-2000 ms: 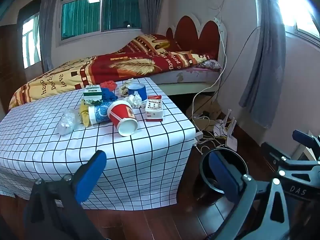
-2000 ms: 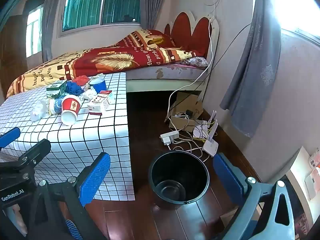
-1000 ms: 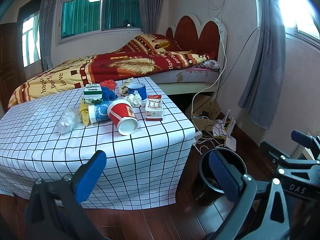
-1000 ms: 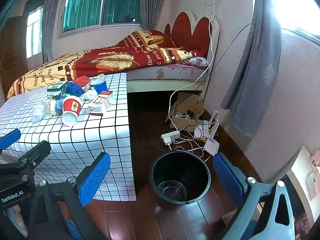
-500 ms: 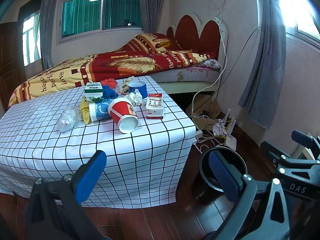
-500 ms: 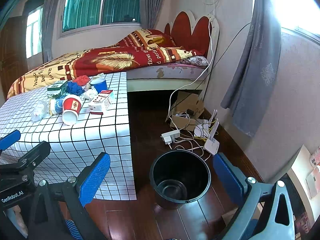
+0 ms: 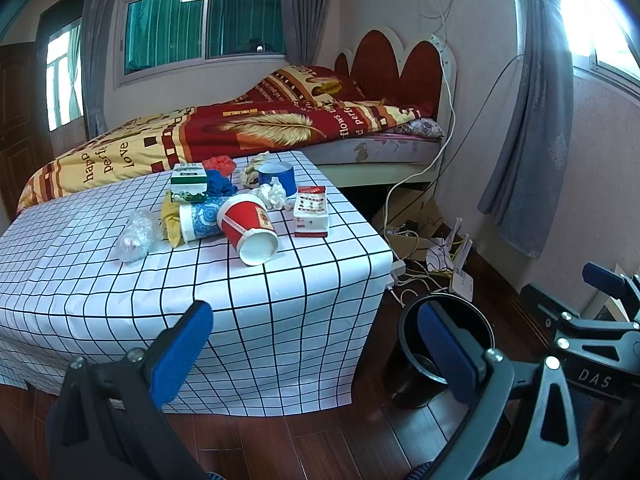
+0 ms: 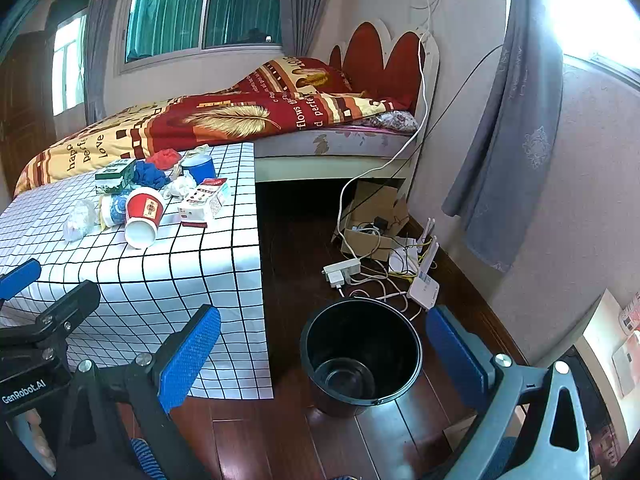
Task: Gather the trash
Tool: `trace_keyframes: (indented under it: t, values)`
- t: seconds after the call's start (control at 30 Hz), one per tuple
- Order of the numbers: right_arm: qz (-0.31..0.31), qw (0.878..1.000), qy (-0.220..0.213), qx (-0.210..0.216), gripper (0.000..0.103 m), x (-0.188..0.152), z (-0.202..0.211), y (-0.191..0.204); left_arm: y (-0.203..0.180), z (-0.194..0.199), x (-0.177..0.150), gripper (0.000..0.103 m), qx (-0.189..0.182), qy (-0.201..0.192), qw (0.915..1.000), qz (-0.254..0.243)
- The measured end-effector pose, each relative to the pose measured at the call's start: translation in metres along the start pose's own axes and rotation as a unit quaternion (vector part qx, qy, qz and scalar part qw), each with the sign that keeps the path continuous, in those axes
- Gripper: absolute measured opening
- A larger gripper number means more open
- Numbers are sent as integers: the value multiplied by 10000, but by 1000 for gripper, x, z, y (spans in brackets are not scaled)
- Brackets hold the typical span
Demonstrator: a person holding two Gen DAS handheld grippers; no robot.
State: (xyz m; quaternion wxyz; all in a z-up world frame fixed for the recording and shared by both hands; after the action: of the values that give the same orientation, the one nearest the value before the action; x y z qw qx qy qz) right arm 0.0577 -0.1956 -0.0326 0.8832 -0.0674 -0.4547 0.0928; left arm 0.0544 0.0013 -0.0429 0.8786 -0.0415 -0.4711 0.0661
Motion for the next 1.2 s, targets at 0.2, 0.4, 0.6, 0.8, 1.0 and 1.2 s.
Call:
trace_keyframes:
  t: [0.2,0.4,0.6,0.8,1.0,1.2]
  values:
    - [3,10000,-1,-4,103,-1,0,1,0,0,0,103,1,3,10000,4]
    - [1,10000,2,0,103,-1,1,1,1,0,-1,103,-7,13,10000,12]
    - [3,10000,7,2,103,-1,1,1,0,-1,0,103,-10,12,10000,12]
    - [8,10000,20,9,103,-2,1,2,0,-1,-1,103,-7,10,10000,3]
    - [30,10000,45,24,103,-1,-1,3,0,-2,-1,103,-21,45,10000,32]
    - [-28,9999,60,99,103,-1,-5,3,3,-5,0,103,19,94,9999,55]
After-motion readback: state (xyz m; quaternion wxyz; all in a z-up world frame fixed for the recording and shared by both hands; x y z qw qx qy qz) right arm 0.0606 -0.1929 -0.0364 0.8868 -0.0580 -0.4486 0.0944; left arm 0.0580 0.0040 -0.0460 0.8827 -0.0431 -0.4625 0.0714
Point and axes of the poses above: each gripper's, at about its wrist camera, not at the fingertips, and z roughly against the way its jaws point, y to its left, x to its top, the point moved 7 cm from there along -z, roughly the way its jaws point, and after that the axes turned 6 degrees about z, right-handed, at the moved point
